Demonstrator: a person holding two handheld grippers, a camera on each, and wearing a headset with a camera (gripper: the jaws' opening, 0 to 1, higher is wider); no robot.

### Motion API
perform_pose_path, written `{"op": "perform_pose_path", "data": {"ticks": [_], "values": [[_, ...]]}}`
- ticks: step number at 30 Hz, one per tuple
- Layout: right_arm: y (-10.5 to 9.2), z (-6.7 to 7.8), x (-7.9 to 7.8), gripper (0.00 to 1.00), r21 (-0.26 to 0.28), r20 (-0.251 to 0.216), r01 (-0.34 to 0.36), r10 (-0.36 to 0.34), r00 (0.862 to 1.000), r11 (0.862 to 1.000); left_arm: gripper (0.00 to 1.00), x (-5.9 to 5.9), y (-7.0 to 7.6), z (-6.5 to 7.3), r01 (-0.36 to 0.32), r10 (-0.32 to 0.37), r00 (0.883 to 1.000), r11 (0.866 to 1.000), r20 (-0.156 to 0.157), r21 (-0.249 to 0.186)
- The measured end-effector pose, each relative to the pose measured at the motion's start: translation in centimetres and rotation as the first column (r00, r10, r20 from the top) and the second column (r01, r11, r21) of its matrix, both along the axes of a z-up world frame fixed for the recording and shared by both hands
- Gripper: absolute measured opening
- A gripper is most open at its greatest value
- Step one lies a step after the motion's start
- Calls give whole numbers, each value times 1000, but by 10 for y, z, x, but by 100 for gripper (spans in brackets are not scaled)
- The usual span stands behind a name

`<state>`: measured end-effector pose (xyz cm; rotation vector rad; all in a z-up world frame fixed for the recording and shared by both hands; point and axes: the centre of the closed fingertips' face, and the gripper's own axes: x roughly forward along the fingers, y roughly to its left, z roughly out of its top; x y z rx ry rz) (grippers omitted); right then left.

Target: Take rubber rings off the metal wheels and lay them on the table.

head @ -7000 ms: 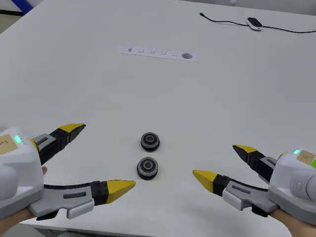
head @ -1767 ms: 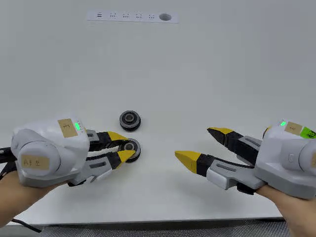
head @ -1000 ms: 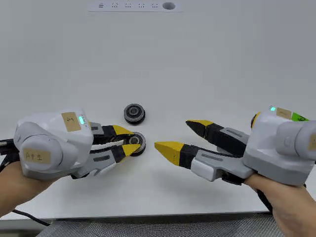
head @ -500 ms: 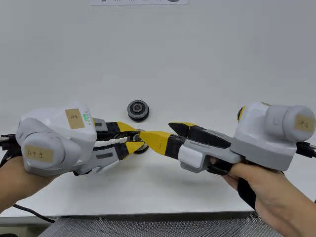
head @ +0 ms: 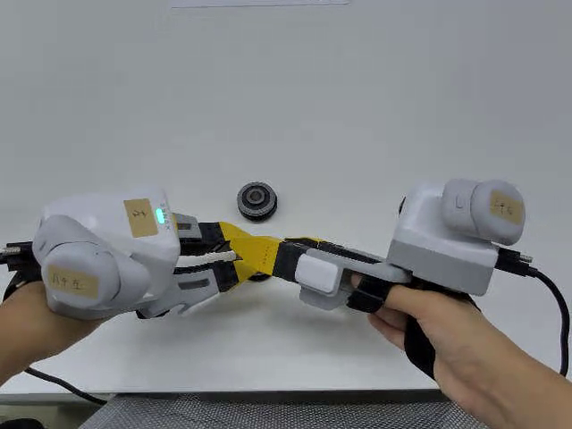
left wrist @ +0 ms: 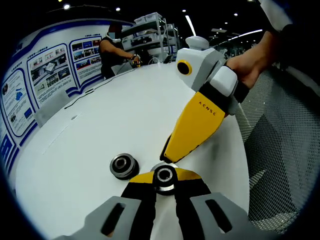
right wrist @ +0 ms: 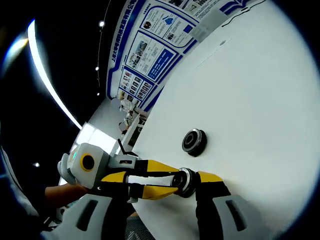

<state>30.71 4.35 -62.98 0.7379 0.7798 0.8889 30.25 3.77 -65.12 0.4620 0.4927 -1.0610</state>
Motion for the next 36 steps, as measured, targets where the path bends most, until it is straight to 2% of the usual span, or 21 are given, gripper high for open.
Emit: {"op": "perform_pose_path", "data": {"ticks": [8,12,19,30,34,36], "values": [[3,-5,-6,55,-12,-18,-26,26,1000,1000,14,0,0,0,9,-9,1000,1000,1,3],[2,-9,-5,54,-18,-47,-26,25,999,999,14,0,0,0,10,-10,1000,1000,1,3],[2,-6,-7,53,-21,-22,-31,30,999,999,14,0,0,0,9,-9,1000,1000,0,1],[2,-7,-5,52,-18,-28,-30,29,999,999,14,0,0,0,10,-10,1000,1000,0,1],[2,-10,-5,51,-53,-14,-38,38,999,998,13,0,0,0,13,-13,1000,1000,2,5],[2,-8,-6,50,-51,-13,-47,46,999,998,13,0,-1,0,12,-12,1000,1000,1,6]]}}
